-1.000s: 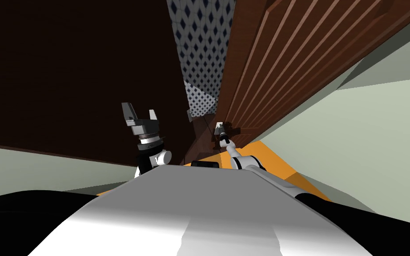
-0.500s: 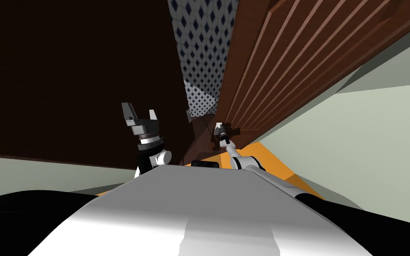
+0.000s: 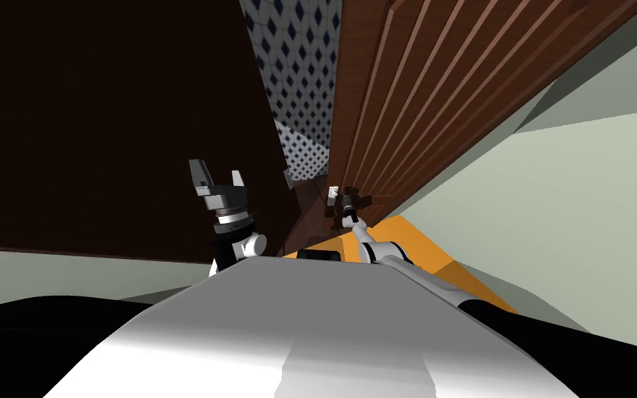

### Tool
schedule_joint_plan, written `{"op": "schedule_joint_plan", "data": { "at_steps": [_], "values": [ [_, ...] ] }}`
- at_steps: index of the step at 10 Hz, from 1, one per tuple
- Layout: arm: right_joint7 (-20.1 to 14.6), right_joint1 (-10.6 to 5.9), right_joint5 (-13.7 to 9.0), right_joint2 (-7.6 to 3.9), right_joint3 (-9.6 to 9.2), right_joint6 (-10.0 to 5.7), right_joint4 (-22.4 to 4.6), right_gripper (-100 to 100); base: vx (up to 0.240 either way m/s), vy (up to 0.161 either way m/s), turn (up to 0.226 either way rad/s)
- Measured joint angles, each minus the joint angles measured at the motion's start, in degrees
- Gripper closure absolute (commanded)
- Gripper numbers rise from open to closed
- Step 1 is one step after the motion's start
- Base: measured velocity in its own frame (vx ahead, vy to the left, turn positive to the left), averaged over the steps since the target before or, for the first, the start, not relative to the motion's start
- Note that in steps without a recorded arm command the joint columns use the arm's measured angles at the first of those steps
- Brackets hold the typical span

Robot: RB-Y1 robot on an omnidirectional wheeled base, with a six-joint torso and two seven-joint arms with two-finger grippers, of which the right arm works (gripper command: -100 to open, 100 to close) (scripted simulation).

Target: Push the door open

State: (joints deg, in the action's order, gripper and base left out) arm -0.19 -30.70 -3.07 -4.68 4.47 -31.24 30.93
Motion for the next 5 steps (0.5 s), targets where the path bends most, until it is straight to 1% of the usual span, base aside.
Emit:
{"op": "schedule_joint_plan", "data": {
  "at_steps": [1,2,3,4,5],
  "values": [
    [-0.3,-0.86,0.1,0.21,-0.33,-0.17,-1.2,-100,-0.253,0.028,0.031],
    [-0.5,-0.79,0.2,0.62,-0.74,0.18,-0.9,-100,-0.251,0.02,0.024],
    [-0.6,-0.82,0.4,1.32,-1.11,0.78,-0.5,-100,-0.228,0.027,0.027],
    [-0.5,-1.2,0.4,1.93,-1.32,1.06,-0.9,-100,-0.194,0.014,0.019],
    [-0.7,-1.25,0.5,2.32,-1.67,1.25,-0.9,-100,-0.085,0.003,0.003]
  ]
}}
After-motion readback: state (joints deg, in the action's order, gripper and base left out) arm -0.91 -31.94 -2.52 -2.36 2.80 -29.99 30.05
